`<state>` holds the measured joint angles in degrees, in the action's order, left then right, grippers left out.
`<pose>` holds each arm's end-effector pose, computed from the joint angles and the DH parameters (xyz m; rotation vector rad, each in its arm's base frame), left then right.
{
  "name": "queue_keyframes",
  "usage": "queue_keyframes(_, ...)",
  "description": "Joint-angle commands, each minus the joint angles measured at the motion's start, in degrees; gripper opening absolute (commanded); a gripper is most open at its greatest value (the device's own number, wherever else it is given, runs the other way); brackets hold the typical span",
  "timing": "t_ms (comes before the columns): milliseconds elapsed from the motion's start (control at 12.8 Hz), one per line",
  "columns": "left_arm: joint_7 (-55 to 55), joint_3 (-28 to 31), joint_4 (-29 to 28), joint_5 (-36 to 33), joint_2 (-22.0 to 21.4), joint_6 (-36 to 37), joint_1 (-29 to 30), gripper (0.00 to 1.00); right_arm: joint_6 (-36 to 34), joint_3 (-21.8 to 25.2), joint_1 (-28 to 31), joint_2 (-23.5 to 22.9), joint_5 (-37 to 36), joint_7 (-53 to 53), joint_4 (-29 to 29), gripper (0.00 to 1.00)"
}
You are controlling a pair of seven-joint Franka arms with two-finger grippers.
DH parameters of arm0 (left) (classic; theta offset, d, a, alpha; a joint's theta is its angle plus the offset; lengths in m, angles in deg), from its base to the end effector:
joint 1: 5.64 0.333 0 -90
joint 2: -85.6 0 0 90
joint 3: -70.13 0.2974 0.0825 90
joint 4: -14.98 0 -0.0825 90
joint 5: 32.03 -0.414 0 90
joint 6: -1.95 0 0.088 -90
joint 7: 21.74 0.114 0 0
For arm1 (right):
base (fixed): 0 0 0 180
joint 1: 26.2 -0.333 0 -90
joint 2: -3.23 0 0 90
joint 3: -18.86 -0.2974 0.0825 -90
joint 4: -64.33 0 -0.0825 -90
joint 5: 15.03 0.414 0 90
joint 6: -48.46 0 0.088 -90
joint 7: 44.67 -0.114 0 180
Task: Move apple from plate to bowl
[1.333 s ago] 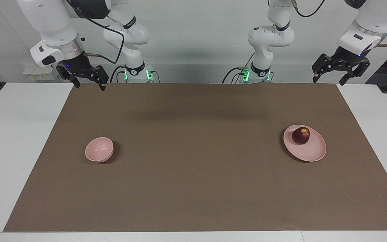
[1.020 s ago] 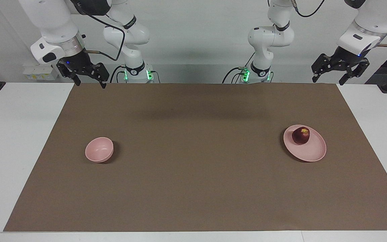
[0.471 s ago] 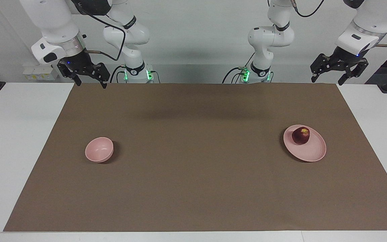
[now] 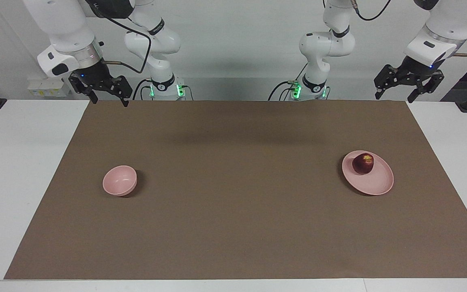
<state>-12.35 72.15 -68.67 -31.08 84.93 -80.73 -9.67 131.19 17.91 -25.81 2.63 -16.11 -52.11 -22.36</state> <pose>0.5668 -0.0218 0.6494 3.1086 -0.3135 -0.0065 0.5739 0.0032 0.6109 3.1093 -0.1895 -0.1217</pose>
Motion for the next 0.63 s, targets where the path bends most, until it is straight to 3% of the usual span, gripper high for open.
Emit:
queue_keyframes(0, 0.0, -0.3, -2.7, -0.2, -1.9, -3.0, 0.2, 1.00, -0.5, 0.1, 0.6, -0.4, 1.1, 1.0, 0.9, 1.00)
queue_keyframes(549, 0.1, -0.3, -9.9, -0.1, -3.2, -8.4, 0.1, 1.00, -0.6, 0.0, 0.5, -0.4, 1.2, 0.9, 0.9, 1.00)
